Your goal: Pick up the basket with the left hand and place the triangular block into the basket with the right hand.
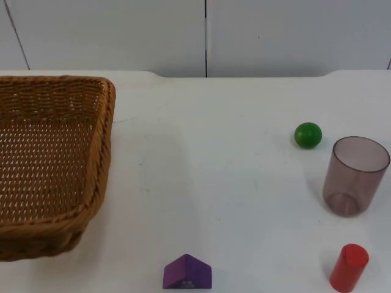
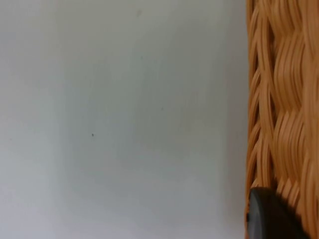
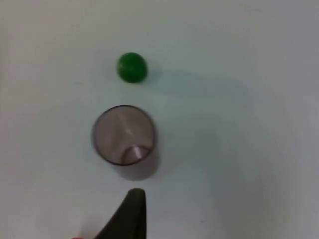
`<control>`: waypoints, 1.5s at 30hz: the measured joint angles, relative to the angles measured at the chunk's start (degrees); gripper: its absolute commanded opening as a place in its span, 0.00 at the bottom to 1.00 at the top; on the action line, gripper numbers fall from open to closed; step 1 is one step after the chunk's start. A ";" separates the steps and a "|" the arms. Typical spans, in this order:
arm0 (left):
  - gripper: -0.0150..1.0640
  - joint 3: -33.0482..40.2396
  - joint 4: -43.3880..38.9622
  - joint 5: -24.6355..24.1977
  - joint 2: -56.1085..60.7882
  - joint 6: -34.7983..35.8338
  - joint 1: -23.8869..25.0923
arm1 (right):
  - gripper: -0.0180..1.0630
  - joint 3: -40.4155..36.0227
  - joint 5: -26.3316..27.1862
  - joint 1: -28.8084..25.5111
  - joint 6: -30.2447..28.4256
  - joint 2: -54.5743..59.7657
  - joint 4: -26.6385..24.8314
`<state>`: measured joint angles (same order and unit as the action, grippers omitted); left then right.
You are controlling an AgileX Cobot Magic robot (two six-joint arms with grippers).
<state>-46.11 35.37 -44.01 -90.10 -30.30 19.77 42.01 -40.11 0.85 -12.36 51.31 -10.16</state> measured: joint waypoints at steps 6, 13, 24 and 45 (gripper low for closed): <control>0.01 0.00 3.48 0.25 0.00 -4.15 0.00 | 0.99 0.31 -1.64 0.00 -21.92 1.00 -16.45; 0.01 0.00 5.43 0.48 0.09 -6.53 0.00 | 0.95 7.58 -8.63 3.11 -34.13 9.66 -23.08; 0.01 0.00 5.80 1.54 0.09 -6.76 0.00 | 0.94 18.86 -1.86 28.87 -38.53 28.42 -14.21; 0.01 0.00 5.90 1.54 0.09 -6.76 0.00 | 0.87 21.57 20.19 48.65 -49.10 62.19 -11.10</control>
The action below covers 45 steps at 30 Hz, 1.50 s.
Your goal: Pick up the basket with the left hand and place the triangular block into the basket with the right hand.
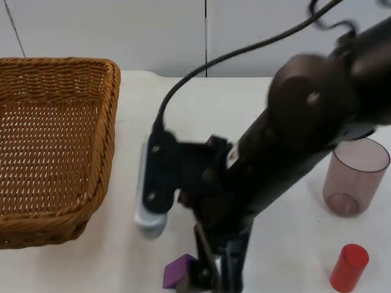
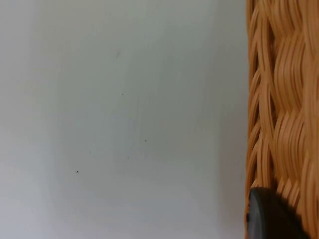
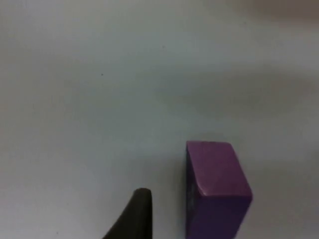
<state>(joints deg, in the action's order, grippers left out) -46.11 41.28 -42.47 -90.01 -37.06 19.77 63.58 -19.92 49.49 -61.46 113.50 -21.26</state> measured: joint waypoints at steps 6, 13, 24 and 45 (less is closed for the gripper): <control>0.01 0.00 0.00 0.00 0.00 0.00 0.00 | 0.82 3.96 -1.09 0.12 -0.25 6.07 0.00; 0.01 0.00 0.00 0.00 0.00 0.00 0.00 | 0.76 5.75 -1.59 0.12 -0.37 9.89 -0.10; 0.01 0.00 0.00 0.00 0.00 0.00 0.00 | 0.02 5.78 -5.55 0.12 -0.48 8.72 1.53; 0.01 0.00 0.00 0.00 0.00 0.00 0.00 | 0.02 5.78 -20.03 -11.49 10.77 -19.87 5.99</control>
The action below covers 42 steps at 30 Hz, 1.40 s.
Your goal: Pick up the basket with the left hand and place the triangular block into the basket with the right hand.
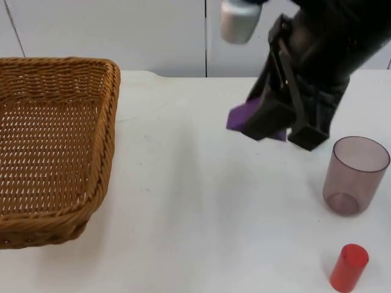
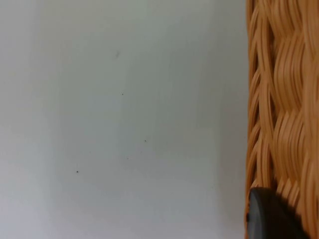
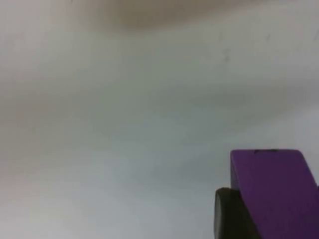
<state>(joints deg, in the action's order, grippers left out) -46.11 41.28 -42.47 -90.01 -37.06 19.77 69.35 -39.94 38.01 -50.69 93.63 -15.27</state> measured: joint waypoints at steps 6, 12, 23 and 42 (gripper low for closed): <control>0.01 0.00 0.00 0.00 0.00 0.00 0.00 | 0.02 6.24 3.94 1.04 2.20 1.93 -3.67; 0.01 0.00 0.00 0.00 0.00 0.00 0.00 | 0.02 19.16 3.71 4.16 7.95 8.31 -4.07; 0.01 0.00 0.00 0.00 0.00 0.00 0.00 | 0.02 46.05 6.43 7.53 16.23 31.36 -4.53; 0.01 0.00 0.00 0.04 0.00 -0.10 0.00 | 0.83 49.25 4.73 8.66 17.21 40.04 -3.90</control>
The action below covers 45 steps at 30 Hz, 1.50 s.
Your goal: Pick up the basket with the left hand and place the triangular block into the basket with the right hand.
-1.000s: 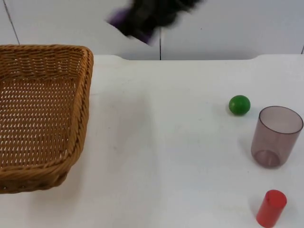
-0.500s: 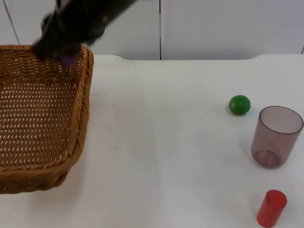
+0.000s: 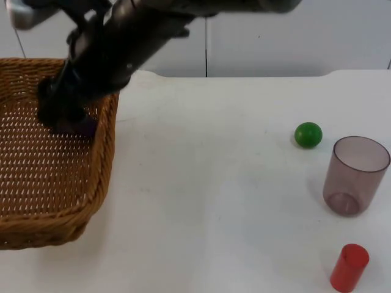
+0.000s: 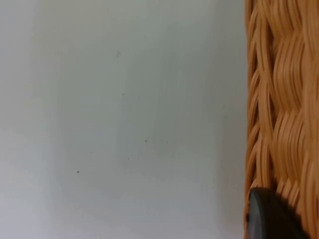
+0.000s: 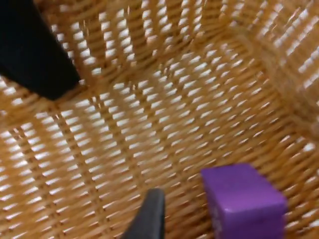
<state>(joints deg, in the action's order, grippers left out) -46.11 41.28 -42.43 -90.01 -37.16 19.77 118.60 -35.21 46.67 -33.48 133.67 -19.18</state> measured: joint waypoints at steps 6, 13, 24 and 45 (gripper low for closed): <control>0.01 0.00 0.00 0.00 0.00 0.00 0.00 | 0.83 0.14 -5.58 -2.91 3.13 -10.06 2.15; 0.01 0.00 0.00 0.00 0.00 0.00 0.00 | 0.83 -2.01 -15.14 -11.36 8.37 -22.45 2.32; 0.01 0.00 0.00 0.00 0.00 0.00 0.00 | 0.83 -26.87 -10.24 -16.03 9.24 -43.45 2.85; 0.01 -2.82 9.07 15.00 -13.63 -0.32 -17.09 | 0.83 -52.40 -4.15 -16.03 11.70 -66.73 2.65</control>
<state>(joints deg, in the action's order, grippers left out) -48.93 50.34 -27.43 -103.64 -37.48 2.68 66.21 -39.36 30.64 -21.79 66.94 -16.53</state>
